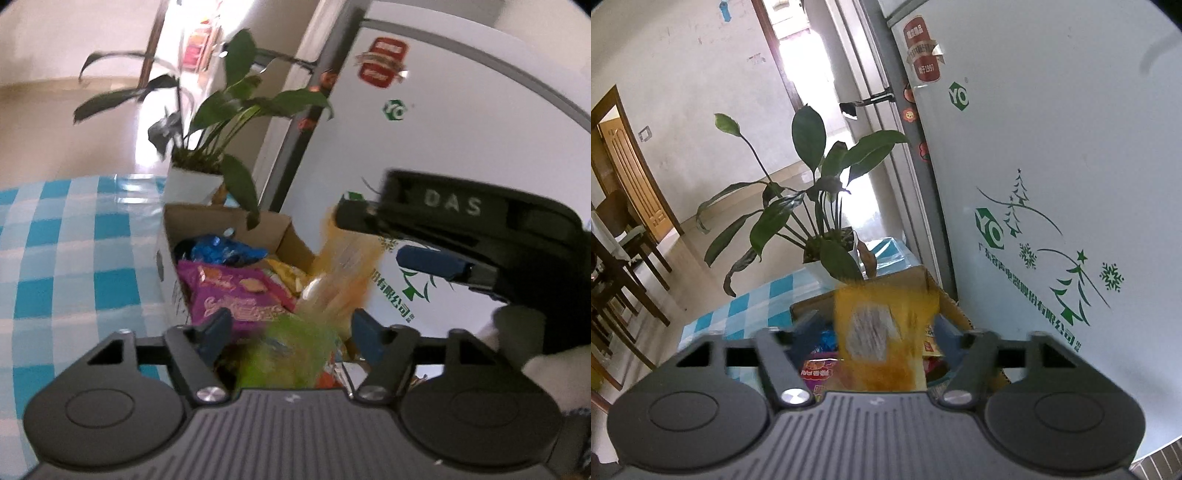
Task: Organize snacks
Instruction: 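Open both grippers to drop the green and yellow packs into the box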
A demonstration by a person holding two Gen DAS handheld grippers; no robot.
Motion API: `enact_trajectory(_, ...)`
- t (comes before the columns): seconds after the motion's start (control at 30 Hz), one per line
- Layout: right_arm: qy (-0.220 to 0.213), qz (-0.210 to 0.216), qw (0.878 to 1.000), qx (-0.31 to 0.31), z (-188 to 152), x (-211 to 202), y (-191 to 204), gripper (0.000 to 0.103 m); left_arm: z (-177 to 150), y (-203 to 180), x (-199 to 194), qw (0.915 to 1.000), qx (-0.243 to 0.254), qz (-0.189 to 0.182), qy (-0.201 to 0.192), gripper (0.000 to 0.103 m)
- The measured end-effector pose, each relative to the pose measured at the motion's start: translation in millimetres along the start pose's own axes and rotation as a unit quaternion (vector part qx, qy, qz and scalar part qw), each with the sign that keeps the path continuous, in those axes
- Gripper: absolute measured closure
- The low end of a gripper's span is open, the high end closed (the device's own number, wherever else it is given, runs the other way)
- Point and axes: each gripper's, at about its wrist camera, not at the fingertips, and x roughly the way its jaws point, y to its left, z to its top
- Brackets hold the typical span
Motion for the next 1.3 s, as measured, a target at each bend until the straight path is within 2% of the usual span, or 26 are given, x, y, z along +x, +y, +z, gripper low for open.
enact_trajectory(0.07,-0.004,-0.004,1.000,-0.001,0.3,-2.2,0.2,0.015,1.4,-4.7,-2.7,0.9999,0.014,0.010,0.003,0.018)
enact_trajectory(0.33,-0.011,-0.013,1.000,0.001,1.9,-7.2,2.6,0.010,9.9,-7.2,-15.7,0.9977,0.030,0.060,0.011,0.015)
enact_trajectory(0.67,0.017,-0.053,0.998,-0.041,-3.6,-1.4,21.2,0.003,21.3,12.2,-27.5,0.9918,0.021,0.124,0.021,0.012)
enact_trajectory(0.87,0.046,-0.096,0.991,-0.078,-15.4,5.9,34.5,0.001,25.4,19.8,-28.9,0.9857,0.027,0.162,0.040,0.008)
enact_trajectory(1.07,0.059,-0.116,0.989,-0.074,-18.4,7.2,32.1,0.000,22.8,22.1,-25.3,0.9800,0.012,0.192,0.051,0.006)
enact_trajectory(1.3,0.074,-0.139,0.985,-0.067,-20.6,6.5,22.5,0.000,19.4,17.7,-21.4,0.9763,0.014,0.208,0.057,0.006)
